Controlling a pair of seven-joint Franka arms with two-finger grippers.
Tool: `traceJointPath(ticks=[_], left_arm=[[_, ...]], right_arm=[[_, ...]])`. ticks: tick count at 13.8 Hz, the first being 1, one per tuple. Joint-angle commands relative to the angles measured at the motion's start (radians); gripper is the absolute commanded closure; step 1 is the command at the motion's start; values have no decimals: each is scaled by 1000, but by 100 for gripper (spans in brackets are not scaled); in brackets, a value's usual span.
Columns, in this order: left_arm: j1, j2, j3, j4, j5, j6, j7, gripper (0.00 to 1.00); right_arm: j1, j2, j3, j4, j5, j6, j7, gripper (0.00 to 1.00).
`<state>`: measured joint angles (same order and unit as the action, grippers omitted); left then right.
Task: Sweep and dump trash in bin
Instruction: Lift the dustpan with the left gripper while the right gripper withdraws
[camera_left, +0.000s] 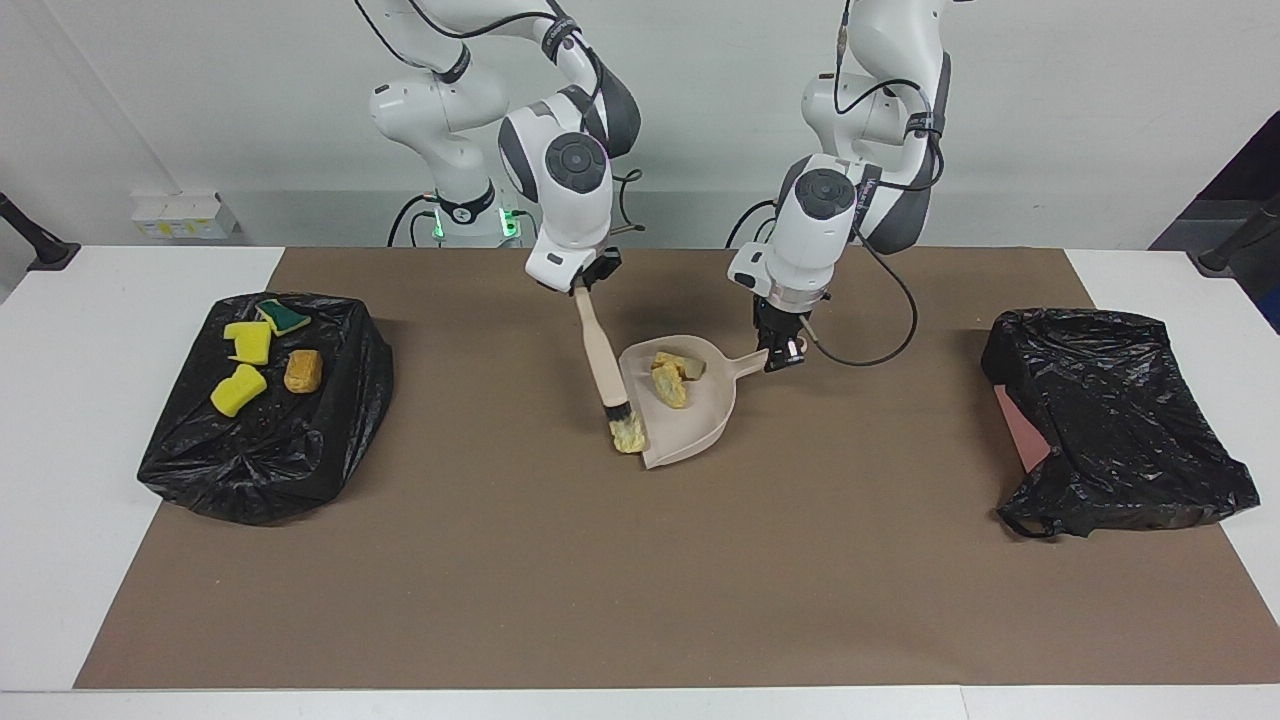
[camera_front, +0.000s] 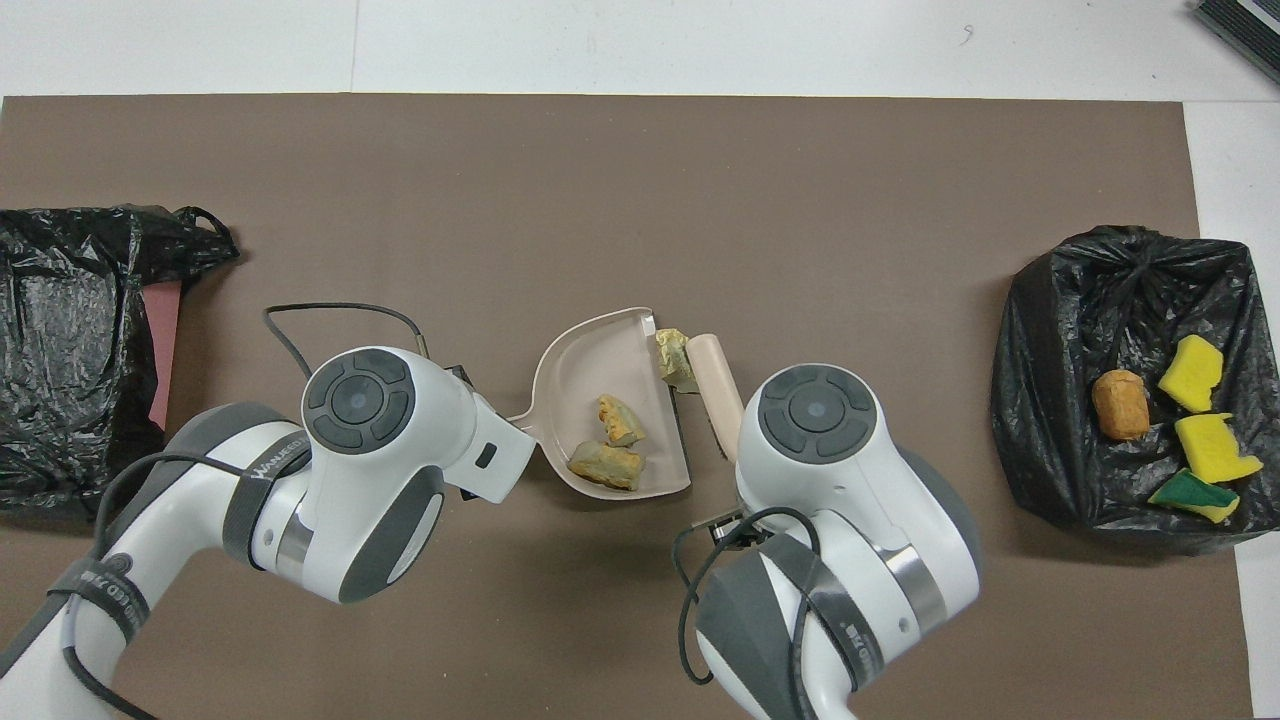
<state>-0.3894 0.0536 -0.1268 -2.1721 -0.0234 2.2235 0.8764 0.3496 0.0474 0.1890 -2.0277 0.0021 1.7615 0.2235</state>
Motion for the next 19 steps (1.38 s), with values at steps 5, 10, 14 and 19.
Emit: traceJointPath(ticks=[5, 10, 14, 19], left_arm=[[-19, -11, 12, -21, 13, 22, -31, 100], [-8, -11, 13, -21, 13, 22, -14, 100], [21, -8, 13, -12, 13, 19, 38, 100], [107, 5, 12, 43, -22, -40, 162, 100]], right_arm=[[17, 204, 18, 127, -23, -32, -24, 100], [31, 158, 23, 130, 259, -30, -7, 100], [-3, 45, 13, 107, 257, -128, 142, 100], [51, -43, 21, 25, 207, -154, 396, 100]])
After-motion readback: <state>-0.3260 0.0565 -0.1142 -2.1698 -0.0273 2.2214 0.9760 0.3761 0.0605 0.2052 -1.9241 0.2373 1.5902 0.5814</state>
